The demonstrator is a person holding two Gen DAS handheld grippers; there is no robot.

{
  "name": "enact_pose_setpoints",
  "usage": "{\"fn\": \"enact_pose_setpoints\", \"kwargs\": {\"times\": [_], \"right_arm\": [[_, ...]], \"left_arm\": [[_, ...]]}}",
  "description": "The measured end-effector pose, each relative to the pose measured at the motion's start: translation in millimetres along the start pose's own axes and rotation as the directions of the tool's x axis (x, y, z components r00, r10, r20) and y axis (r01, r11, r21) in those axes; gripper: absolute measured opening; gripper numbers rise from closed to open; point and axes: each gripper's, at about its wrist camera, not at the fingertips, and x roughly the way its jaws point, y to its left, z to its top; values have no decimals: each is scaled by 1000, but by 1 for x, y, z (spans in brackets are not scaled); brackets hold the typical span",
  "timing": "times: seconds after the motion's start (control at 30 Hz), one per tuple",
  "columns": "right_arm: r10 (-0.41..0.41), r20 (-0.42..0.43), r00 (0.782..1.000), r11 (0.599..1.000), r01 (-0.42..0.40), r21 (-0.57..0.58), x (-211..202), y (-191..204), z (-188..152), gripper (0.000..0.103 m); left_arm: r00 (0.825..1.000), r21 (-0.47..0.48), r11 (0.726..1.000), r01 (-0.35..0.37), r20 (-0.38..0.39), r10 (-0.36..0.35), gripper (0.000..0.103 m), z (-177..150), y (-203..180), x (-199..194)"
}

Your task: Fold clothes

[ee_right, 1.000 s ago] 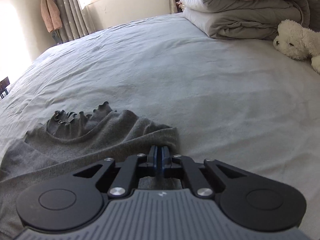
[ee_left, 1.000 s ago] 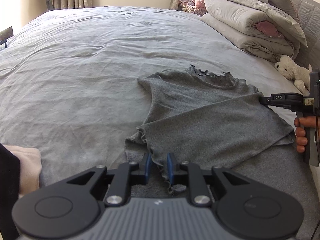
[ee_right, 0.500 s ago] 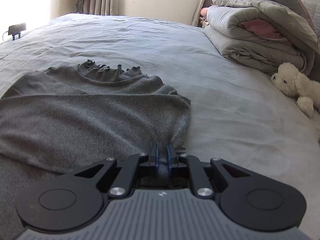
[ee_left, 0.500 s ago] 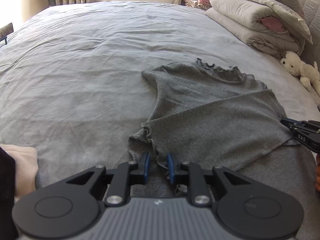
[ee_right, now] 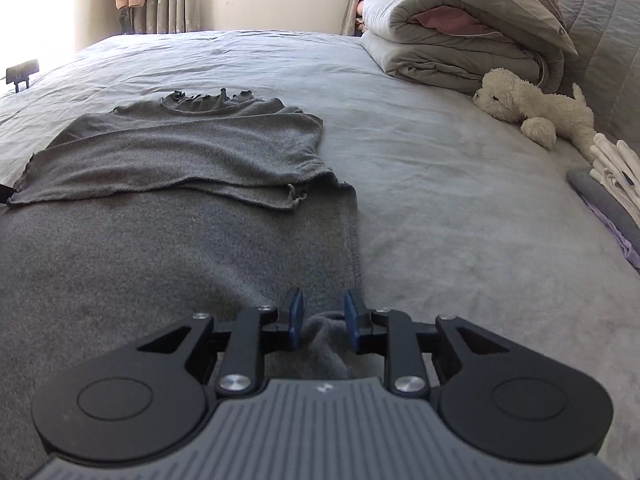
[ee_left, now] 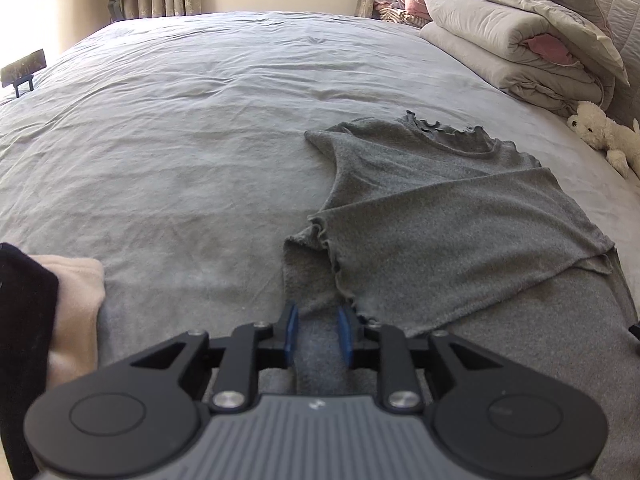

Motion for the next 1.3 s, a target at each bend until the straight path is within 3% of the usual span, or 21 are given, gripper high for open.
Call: {"fn": "enact_pose_setpoints", "kwargs": {"times": [0.23,0.4,0.57,0.67,0.73,0.83,0.93,0.97,1.03,1.3], "right_arm": [[-15,-5,1000,999,15,33,-34,-5,-36,28],[-26,-22,999,997,28,70,-62,-5,-60,28],[58,-52,997,977,-46,208,-93,-25,-82,28],[138,-57,989,948,-115,298,-105,-44,-91,28],[171,-30,985,919,-148,366,-110,-54,-96,28],[243,33,970,831,-225,508,-115,-73,-105,28],[304,87,949,720,-288,632,-112,-92,-112,30],[308,101,946,704,-298,644,-111,-94,-112,31],[312,114,943,702,-309,642,-110,-93,-109,35],[339,114,934,685,-328,651,-94,-82,-101,36]], "left_arm": [[998,65,997,-37,47,34,25,-51,0,-41],[998,70,997,-21,59,16,27,-102,2,-83],[998,52,998,-27,54,24,31,-130,14,-114],[998,-35,999,30,59,-28,41,-139,28,-131],[994,-112,990,84,75,-75,41,-144,36,-138],[987,-196,972,132,111,-112,41,-148,43,-145],[978,-243,954,176,152,-141,41,-150,43,-149],[976,-254,949,187,155,-151,41,-150,42,-148],[975,-267,943,199,152,-163,40,-150,39,-144],[975,-250,948,199,148,-166,39,-152,22,-132]]}}
